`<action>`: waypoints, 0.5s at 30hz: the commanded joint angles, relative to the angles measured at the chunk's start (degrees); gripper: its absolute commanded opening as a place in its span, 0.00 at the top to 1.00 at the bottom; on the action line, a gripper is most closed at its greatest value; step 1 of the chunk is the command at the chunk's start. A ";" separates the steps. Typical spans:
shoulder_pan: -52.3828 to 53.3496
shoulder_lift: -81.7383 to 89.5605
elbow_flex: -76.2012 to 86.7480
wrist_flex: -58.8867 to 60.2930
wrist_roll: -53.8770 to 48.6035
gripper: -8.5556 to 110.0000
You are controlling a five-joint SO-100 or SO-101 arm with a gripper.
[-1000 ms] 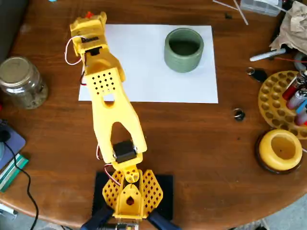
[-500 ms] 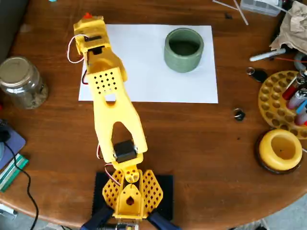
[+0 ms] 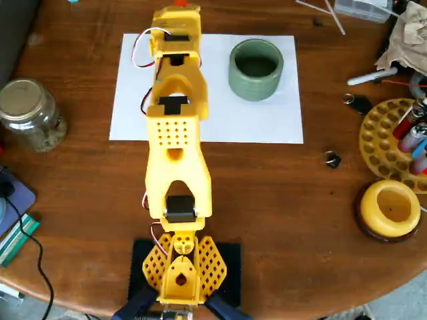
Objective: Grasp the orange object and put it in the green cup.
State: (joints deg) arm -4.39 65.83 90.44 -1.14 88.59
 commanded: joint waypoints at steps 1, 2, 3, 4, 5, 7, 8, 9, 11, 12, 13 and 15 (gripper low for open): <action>3.25 8.79 5.80 -4.13 -1.49 0.93; 4.22 10.11 7.38 -4.66 -1.58 0.93; 5.10 11.43 8.79 -4.83 -1.76 0.93; 5.89 12.74 10.11 -4.92 -1.93 0.93; 6.59 14.06 11.51 -4.92 -1.93 0.93; 8.00 16.52 13.89 -5.01 -1.93 0.93; 8.70 17.67 15.03 -5.01 -1.93 0.93; 9.58 18.81 16.17 -5.01 -1.58 0.93; 11.43 20.57 18.46 -5.71 -1.67 0.93; 12.39 21.27 19.60 -6.50 -1.93 0.93; 13.27 22.06 20.57 -6.86 -1.93 0.93; 14.94 23.47 22.32 -6.86 -1.93 0.93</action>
State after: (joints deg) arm 8.88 84.81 111.53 -6.77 87.19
